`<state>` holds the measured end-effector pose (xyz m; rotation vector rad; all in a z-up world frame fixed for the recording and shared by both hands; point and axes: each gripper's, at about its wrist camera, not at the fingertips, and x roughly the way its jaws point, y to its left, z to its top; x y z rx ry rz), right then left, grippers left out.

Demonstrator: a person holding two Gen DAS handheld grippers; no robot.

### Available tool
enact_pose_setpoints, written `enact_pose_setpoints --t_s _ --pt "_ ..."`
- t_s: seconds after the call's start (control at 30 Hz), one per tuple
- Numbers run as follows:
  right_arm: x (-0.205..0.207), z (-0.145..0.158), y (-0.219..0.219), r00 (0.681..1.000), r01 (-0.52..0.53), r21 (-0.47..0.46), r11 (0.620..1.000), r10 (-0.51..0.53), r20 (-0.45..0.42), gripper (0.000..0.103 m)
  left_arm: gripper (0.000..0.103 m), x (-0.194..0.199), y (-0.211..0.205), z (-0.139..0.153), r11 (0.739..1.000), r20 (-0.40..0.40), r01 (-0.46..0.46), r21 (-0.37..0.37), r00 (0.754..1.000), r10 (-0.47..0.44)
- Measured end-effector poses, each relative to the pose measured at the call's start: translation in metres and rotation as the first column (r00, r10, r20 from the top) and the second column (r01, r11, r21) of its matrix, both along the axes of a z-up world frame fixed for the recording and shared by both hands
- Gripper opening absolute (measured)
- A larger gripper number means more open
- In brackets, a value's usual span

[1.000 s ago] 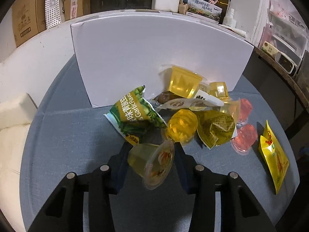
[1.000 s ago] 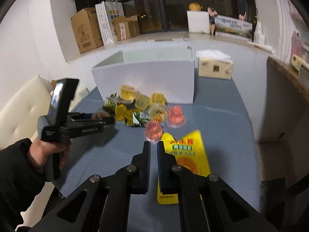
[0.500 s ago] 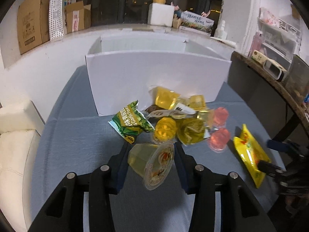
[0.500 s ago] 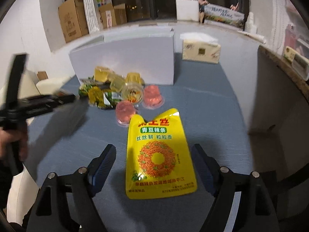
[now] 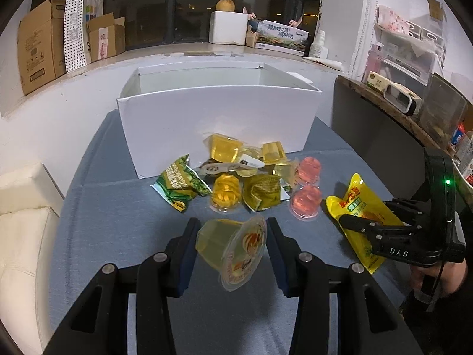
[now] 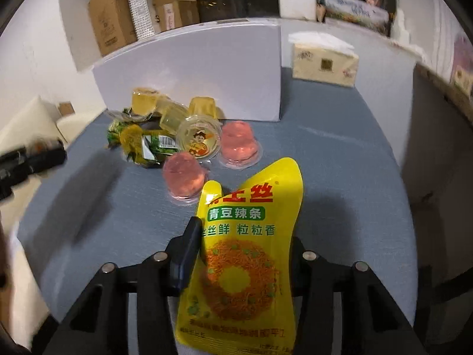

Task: Organize snacks
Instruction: 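Carry the jelly cup and yellow pouch into the white box and release both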

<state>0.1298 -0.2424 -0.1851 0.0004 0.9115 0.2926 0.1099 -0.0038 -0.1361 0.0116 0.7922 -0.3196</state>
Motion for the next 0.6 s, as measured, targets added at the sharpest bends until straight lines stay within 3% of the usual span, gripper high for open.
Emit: enact_pose_setpoints --t_s 0.3,0.6 --pt "-0.017 0.029 0.004 0.998 -0.019 0.047 0.999 0.016 0.066 0.046 0.049 -0.007 -0.006 0.011 1.000 0.022 0.022 -0.013 1.000 -0.022" --pt "-0.014 0.103 0.018 0.978 -0.051 0.037 0.998 0.043 0.204 0.046 0.049 0.002 -0.004 0.068 0.999 0.123 0.027 -0.034 0.992 -0.023"
